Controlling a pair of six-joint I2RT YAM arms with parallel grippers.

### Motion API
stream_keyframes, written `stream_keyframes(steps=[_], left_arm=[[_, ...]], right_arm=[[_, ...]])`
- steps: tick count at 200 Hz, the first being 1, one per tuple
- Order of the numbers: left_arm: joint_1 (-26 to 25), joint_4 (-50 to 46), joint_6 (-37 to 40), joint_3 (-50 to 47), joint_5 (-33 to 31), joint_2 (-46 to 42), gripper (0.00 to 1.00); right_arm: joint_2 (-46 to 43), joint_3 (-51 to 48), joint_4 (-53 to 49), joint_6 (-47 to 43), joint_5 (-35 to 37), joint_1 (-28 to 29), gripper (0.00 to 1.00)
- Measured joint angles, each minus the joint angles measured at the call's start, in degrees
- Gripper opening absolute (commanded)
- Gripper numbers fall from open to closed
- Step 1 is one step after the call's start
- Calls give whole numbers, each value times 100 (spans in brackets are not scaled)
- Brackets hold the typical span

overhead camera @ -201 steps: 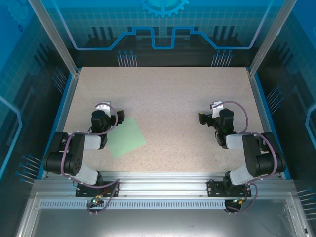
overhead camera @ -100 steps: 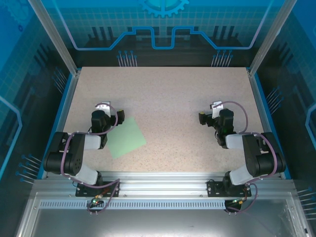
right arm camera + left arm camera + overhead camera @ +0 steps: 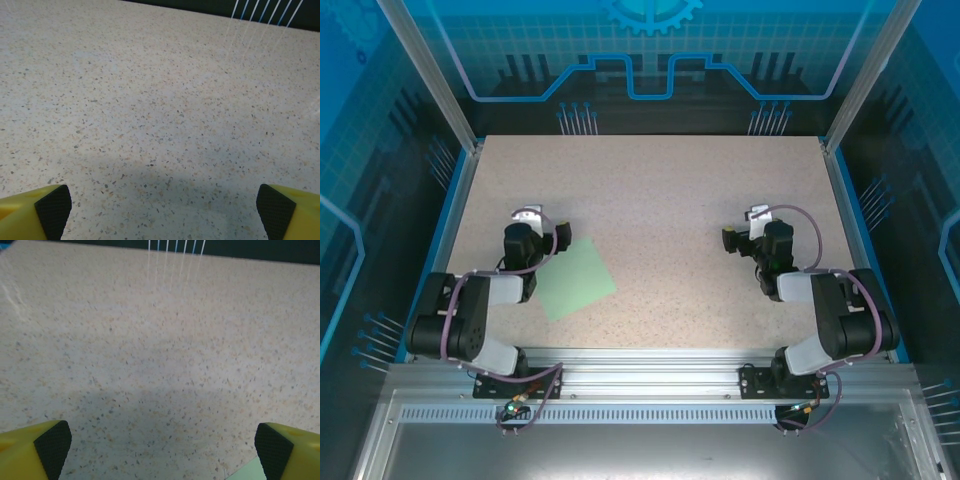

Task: Fold a paper plane with a square sheet of paper (pick it up from the middle)
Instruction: Move the square sheet of paper to the center of the table.

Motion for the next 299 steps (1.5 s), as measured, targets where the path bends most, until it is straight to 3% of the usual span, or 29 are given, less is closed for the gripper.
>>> stream_keyframes(steps=[22, 48, 72, 102, 137, 164, 194, 230, 299], left_arm=[[0, -365, -114, -2, -55, -741, 99], [4, -1036, -461, 4, -94, -1685, 98], [22, -2273, -1220, 273, -140, -2459, 98], [59, -3810, -2352, 1025, -140, -2822, 98], [39, -4682, -2988, 1362, 1132, -2586, 99], [-308, -5327, -3209, 1362, 1646, -2420, 99], [-844, -5836, -3322, 1346, 1777, -2186, 99], [-1069, -5923, -3467, 990, 1779, -2090, 98], [-1517, -5803, -3506, 1016, 1779, -831, 99]], right_arm=[[-520, -24, -378, -39, 2, 37, 99], [-1443, 634, -1989, 271, 11, 79, 99], [-2267, 1281, -3447, 850, -254, 90, 99], [-2914, 1718, -4892, 1764, -610, 94, 100], [-3136, 1626, -5801, 2417, -1488, 92, 100], [-3379, 1233, -5976, 2747, -2179, 251, 99], [-3582, 1113, -6245, 2892, -2492, 597, 99], [-3602, 1113, -6485, 2894, -2573, 938, 100], [-2730, 1311, -6614, 2870, -2321, 1657, 99]])
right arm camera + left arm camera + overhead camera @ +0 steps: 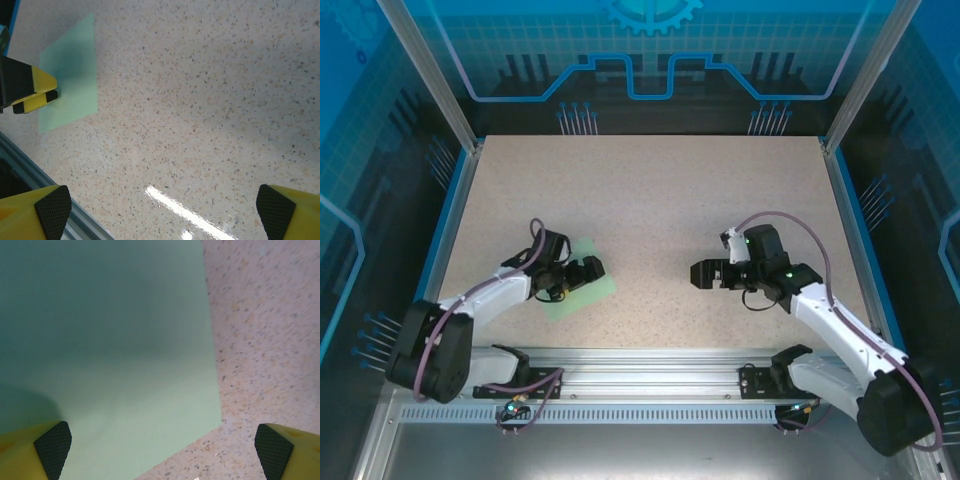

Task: Fold a paper plane with a square sheet of paper (pick it up from the middle)
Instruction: Move the square sheet of paper to the center of the table.

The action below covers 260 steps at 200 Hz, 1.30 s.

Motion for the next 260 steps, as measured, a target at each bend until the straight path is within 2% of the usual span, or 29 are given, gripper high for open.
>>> stream_keyframes(steps=[33, 64, 127, 173, 200, 219, 240, 260], left_arm=[[-345, 195, -2, 479, -11, 723, 98], [-728, 520, -63, 955, -22, 1362, 99], [-1657, 914, -103, 2105, -125, 2529, 99], [-2201, 903, -101, 3005, -129, 3220, 98], [-2358, 807, -103, 3053, -131, 3200, 98], [-2391, 581, -98, 2900, -260, 2881, 98], [-2391, 302, -79, 2573, -625, 2070, 98], [-2330, 136, -72, 2201, -1001, 1088, 98]], right_arm=[[398, 83, -92, -24, 291, 105, 99], [382, 81, -289, -70, 621, 111, 99], [-216, -184, -804, 127, 1316, 7, 100], [-726, -422, -1095, 315, 1338, -232, 99], [-767, -420, -1117, 334, 1204, -260, 99], [-654, -398, -1058, 352, 957, -262, 99], [-363, -317, -758, 437, 645, -192, 100], [212, 42, -516, 507, 527, 138, 99]])
